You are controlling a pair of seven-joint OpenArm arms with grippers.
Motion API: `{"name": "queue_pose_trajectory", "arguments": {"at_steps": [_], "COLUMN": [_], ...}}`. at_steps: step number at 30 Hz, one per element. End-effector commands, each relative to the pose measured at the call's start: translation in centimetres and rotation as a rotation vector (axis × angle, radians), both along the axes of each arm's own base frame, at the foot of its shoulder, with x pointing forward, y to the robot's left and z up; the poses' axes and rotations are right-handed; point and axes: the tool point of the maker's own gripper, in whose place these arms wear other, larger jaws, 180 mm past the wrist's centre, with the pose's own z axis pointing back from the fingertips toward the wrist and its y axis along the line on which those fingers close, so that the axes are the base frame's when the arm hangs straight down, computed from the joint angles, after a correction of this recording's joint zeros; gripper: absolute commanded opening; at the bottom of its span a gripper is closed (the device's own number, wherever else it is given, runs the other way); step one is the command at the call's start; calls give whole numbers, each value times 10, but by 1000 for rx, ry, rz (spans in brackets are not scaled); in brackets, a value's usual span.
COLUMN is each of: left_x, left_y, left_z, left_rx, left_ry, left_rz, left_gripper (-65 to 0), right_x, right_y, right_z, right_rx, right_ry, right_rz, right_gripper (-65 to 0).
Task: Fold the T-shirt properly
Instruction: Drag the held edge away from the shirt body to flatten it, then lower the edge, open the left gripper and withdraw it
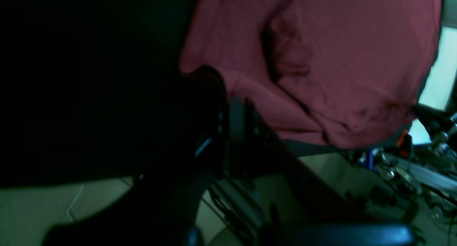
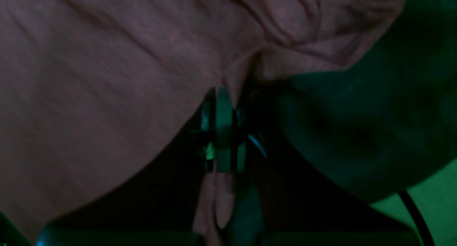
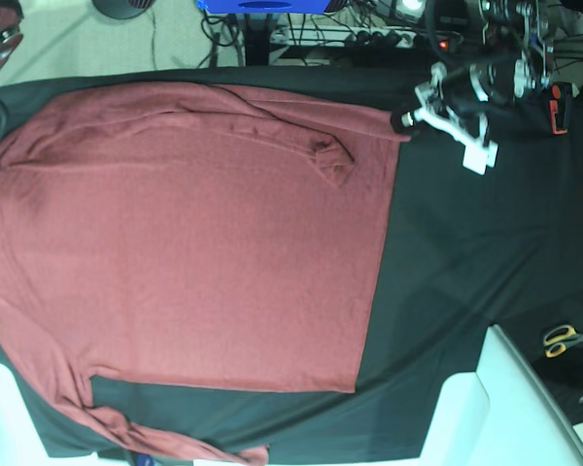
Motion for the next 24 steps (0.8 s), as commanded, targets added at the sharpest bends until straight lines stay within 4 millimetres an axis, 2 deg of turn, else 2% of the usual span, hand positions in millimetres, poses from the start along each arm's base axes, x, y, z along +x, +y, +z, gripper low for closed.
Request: {"name": "queue_pose_trajectory", "arguments": {"at_steps": [1,5,11,13,16,24], "left_x": [6,14,25,28,36,47], "left_y": [2,0,4,12,17,17], "left_z": [6,5,9,12,17,20], "left_rx": [-20,-127,-162,-157,-155,-160], "left_ry": [-20,-15,-33,-48,-68,-88], "left_rz": [9,68,89,113,129,130], "left_gripper": [-650,-650,-650,-650,-650,-650], "right_x": [9,12,19,22,18,28], "right_y": [-19,-26,-27,-33,-33,-28], "right_z": [16,23,27,32,28,26], "right_rx": [-40,-52,-51,-57,-44,-15], "right_ry": [-31,-40,-50,-53,-36,-46], "right_rz": [-17,-20,-19,-49,-87,-97], "right_gripper": [-644,-644,-644,-644,-644,-644]}}
